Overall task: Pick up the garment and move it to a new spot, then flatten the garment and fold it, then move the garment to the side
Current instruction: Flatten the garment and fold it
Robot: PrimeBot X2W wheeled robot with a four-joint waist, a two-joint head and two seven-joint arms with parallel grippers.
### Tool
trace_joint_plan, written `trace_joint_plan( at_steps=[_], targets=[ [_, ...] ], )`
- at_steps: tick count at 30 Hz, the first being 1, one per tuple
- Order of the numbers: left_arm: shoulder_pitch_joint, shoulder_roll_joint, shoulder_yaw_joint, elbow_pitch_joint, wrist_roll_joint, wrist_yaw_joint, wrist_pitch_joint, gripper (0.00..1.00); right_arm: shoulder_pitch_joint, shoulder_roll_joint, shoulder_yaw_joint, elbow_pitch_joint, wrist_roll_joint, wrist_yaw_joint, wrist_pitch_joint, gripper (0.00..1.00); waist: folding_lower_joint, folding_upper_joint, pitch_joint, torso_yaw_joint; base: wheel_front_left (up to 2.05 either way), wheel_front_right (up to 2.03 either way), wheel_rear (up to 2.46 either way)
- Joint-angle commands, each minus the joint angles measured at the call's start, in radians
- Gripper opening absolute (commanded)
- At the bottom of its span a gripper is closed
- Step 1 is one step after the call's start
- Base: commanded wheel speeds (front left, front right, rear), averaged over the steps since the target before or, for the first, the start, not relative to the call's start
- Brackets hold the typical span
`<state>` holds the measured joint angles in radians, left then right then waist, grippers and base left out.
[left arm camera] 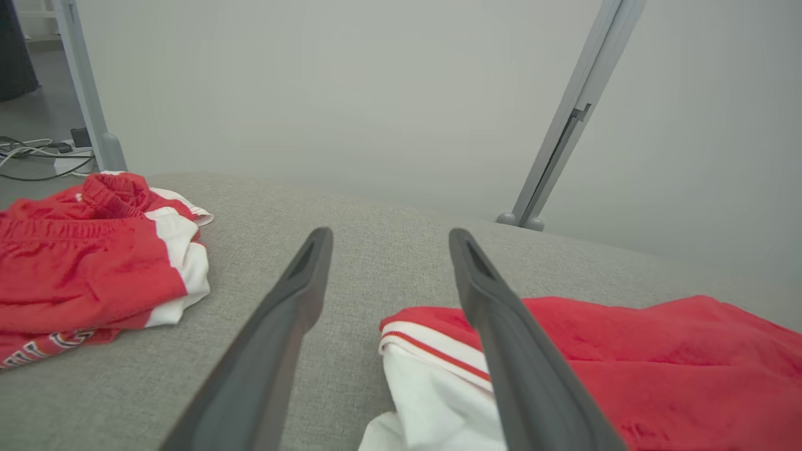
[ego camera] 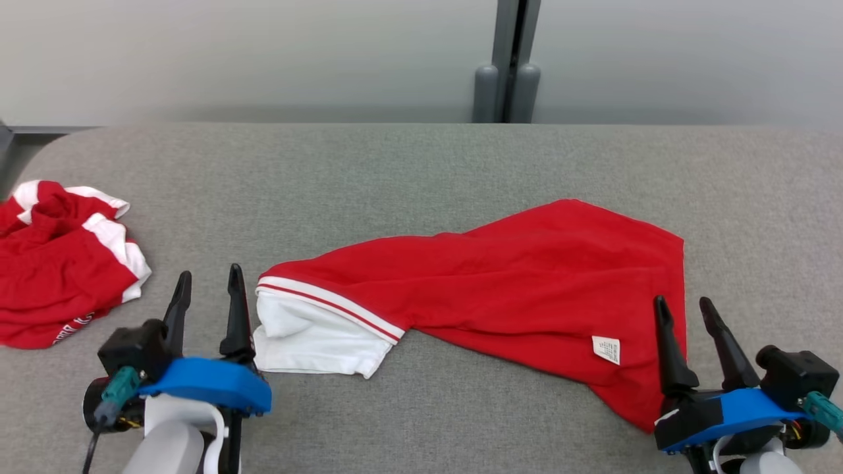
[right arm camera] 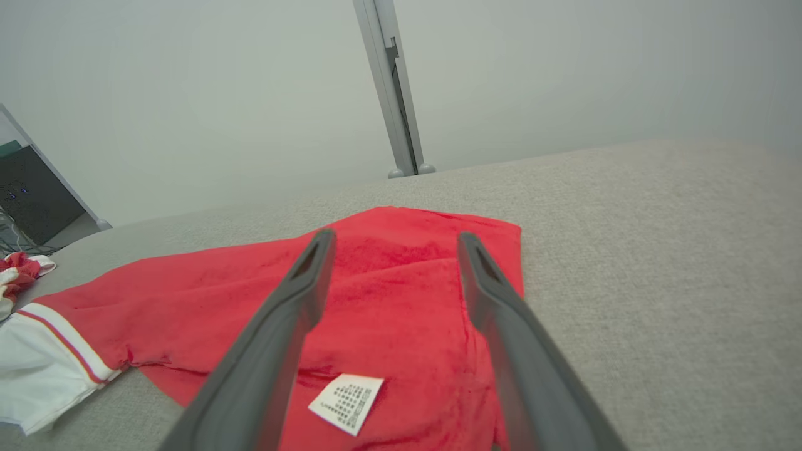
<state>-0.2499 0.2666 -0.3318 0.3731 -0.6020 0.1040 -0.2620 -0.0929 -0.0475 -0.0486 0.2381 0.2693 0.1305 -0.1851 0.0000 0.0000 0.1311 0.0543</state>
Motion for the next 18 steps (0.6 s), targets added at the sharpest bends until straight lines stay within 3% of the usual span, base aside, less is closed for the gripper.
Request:
trace_joint_plan(
  at_steps=[1, 9, 18],
  targets=[
    [0.020, -0.003, 0.007, -0.015, 0.018, -0.004, -0.004, 1.00, 0.009, -0.005, -0.011, 0.000, -0.005, 0.000, 0.001, 1.00, 0.0000, 0.0000, -0.005, 0.004, 0.00, 0.00, 0.00],
    [0.140, -0.004, 0.060, -0.108, 0.155, -0.012, -0.003, 1.00, 0.035, -0.005, -0.050, -0.005, -0.021, 0.000, 0.015, 1.00, 0.0000, 0.0000, -0.063, 0.019, 0.00, 0.00, 0.00],
    [0.225, -0.013, 0.107, -0.099, 0.185, -0.015, -0.003, 1.00, 0.076, -0.005, -0.066, -0.001, -0.009, 0.000, 0.101, 1.00, 0.0000, 0.0000, -0.105, 0.014, 0.00, 0.00, 0.00]
  ],
)
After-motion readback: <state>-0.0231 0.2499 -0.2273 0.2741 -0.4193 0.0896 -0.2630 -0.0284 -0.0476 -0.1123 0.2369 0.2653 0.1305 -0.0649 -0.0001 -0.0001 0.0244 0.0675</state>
